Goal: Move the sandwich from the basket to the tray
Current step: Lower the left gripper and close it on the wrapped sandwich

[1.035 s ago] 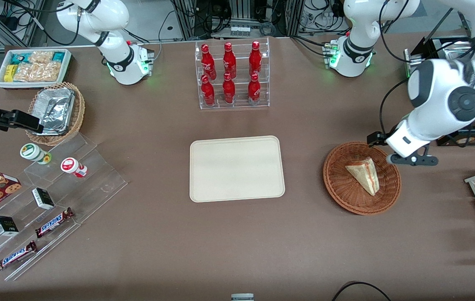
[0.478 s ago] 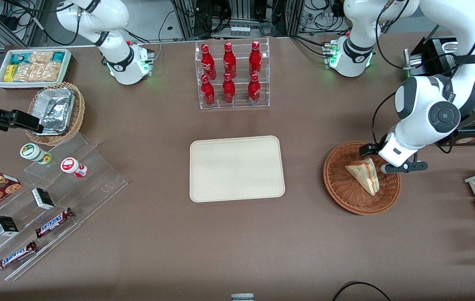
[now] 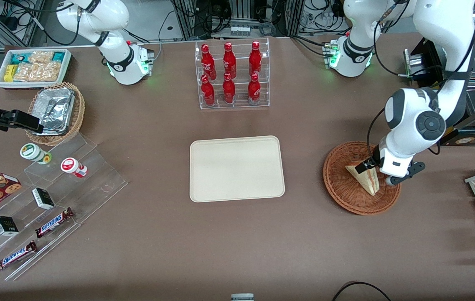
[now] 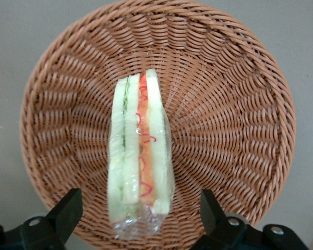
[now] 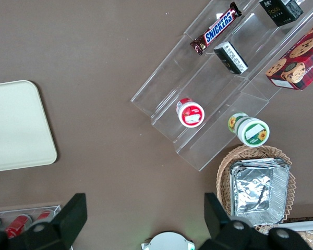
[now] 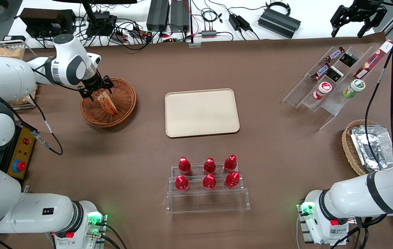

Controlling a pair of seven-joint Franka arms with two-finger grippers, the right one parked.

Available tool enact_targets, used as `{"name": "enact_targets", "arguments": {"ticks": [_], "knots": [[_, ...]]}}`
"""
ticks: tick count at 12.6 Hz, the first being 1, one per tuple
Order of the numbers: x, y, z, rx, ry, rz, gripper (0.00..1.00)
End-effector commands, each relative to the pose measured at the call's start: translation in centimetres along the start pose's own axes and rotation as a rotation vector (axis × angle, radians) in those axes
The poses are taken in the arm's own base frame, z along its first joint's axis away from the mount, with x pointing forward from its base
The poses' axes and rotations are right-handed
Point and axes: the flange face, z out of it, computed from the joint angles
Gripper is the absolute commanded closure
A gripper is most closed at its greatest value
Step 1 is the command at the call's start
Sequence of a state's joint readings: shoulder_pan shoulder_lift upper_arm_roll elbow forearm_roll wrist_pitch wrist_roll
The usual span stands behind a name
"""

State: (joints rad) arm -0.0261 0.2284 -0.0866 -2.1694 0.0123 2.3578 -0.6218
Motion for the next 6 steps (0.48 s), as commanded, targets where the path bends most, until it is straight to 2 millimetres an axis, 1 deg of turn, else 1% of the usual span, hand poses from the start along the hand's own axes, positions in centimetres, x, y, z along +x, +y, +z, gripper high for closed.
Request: {"name": "enact_targets", "arguments": {"ticks": [1,3,6], "knots": [[0.1,0.5,0.6,-0.01,0.02,-0.059,0.0],[0.1,0.4,1.8,0.0,0.004,-0.061,0.0],[0.2,0.3,3.0,0.006,-0.008,-0.063,0.0]]}}
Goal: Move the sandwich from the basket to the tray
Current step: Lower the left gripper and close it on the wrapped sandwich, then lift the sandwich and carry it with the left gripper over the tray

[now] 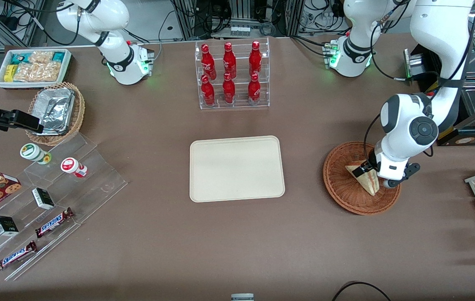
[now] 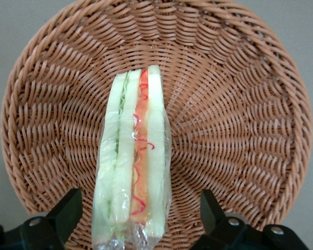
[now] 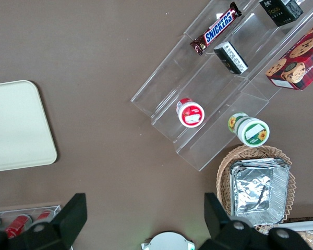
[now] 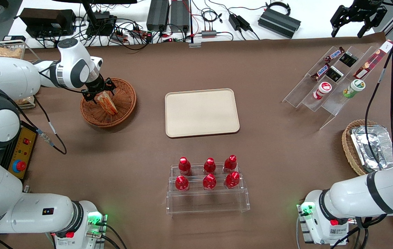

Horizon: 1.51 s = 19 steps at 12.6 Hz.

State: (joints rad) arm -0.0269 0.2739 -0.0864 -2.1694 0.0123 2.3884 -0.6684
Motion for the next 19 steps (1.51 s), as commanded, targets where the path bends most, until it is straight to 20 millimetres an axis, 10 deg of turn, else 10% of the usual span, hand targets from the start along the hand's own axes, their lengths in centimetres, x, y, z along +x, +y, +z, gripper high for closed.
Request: {"name": "enact_targets", "arguments": {"ticks": [1,2,3,9,13,19], "knots": [[0.1,0.1,1.0,0.003,0.002,-0.021,0.13],[0.1,0.0,0.8,0.005,0.001,-0.03,0.68],[0.3,-0.2,0.5,0.005,0.002,-0.03,1.0],[1.6,1.7,-6.8,0.069,-0.07,0.029,1.0],[-2.8,10.2,-9.8,0.045,-0.052,0.185,1.0],[-13.4,23.2,-8.7,0.023,-0.033,0.434,1.0]]}}
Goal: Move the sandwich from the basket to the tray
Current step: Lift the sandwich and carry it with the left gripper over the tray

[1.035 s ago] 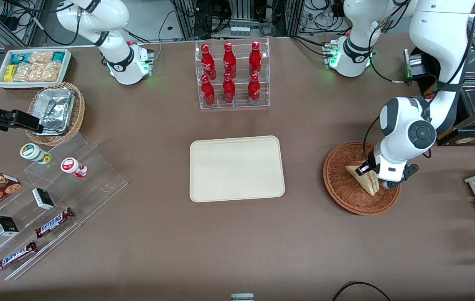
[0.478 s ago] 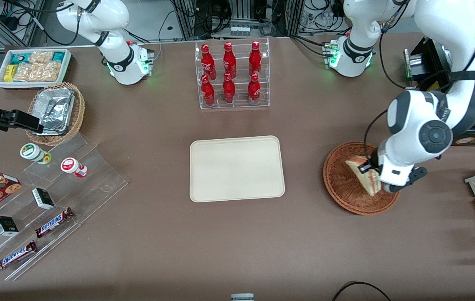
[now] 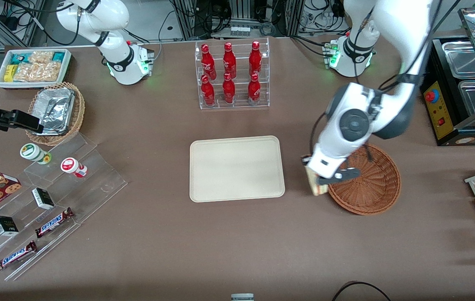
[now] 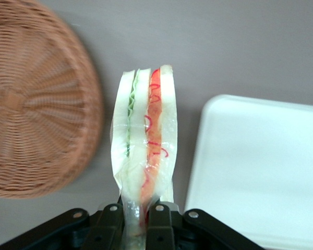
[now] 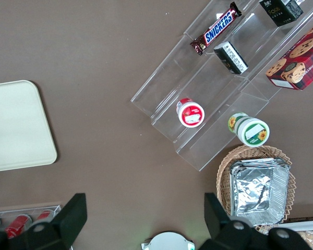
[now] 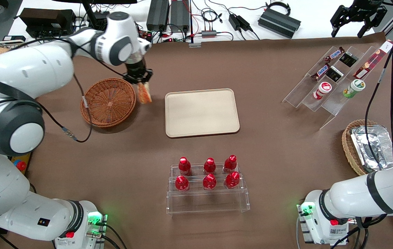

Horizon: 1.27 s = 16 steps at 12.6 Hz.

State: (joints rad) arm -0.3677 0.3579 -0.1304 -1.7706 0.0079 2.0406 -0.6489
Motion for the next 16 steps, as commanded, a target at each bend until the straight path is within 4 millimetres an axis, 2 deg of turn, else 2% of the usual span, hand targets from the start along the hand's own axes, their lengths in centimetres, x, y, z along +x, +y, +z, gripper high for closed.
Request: {"name": "enact_targets", "arguments": {"ticks": [1,3,5,8,11,14,16], "knots": [[-0.9,5.5,0.9,-0.005,0.0,0.073,1.0],[-2.1,10.3,2.6,-0.012,-0.001,0.126,1.0],[-3.6,14.8,3.5,-0.035,-0.001,0.096,1.0],[-6.2,19.1,5.1,-0.04,0.001,0.097,1.0],[-7.4,22.3,6.5,-0.053,0.007,0.097,1.0],[-8.0,23.5,8.5,-0.038,0.001,0.07,1.0],[-8.1,23.5,8.9,-0.035,-0.003,0.066,1.0]]}}
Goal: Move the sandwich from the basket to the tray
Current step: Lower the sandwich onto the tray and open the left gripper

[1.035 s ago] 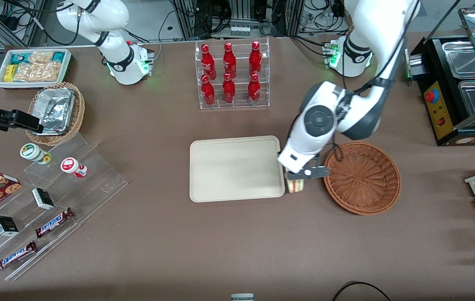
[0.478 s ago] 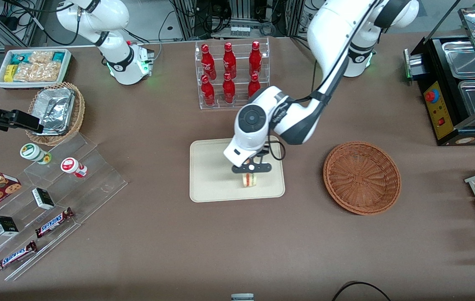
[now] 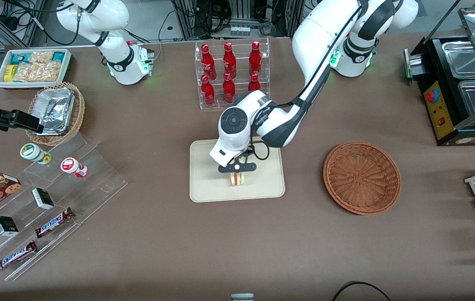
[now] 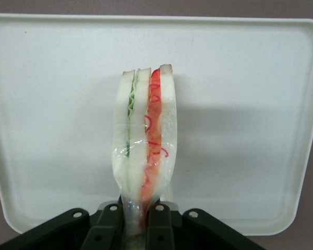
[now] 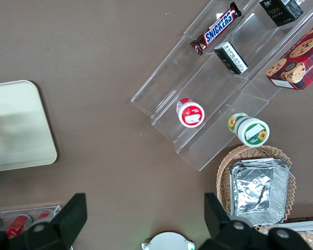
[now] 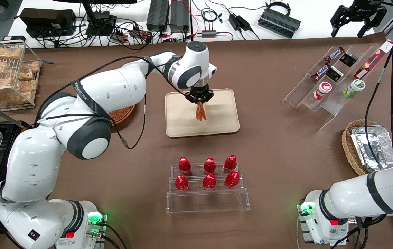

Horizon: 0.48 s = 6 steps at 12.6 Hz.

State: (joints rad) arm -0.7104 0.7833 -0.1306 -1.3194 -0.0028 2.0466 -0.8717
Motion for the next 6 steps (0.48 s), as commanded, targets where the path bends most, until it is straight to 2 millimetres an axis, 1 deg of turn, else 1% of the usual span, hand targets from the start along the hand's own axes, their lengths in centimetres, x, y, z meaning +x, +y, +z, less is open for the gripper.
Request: {"name": "enact_targets", "arguments": {"ticks": [1,3,6], "knots": [[0.1,0.8,0.0,0.0,0.009,-0.022,1.0],[-0.1,0.9,0.3,0.003,0.003,-0.037,1.0],[-0.1,0.8,1.4,0.018,0.0,-0.061,1.0]]}}
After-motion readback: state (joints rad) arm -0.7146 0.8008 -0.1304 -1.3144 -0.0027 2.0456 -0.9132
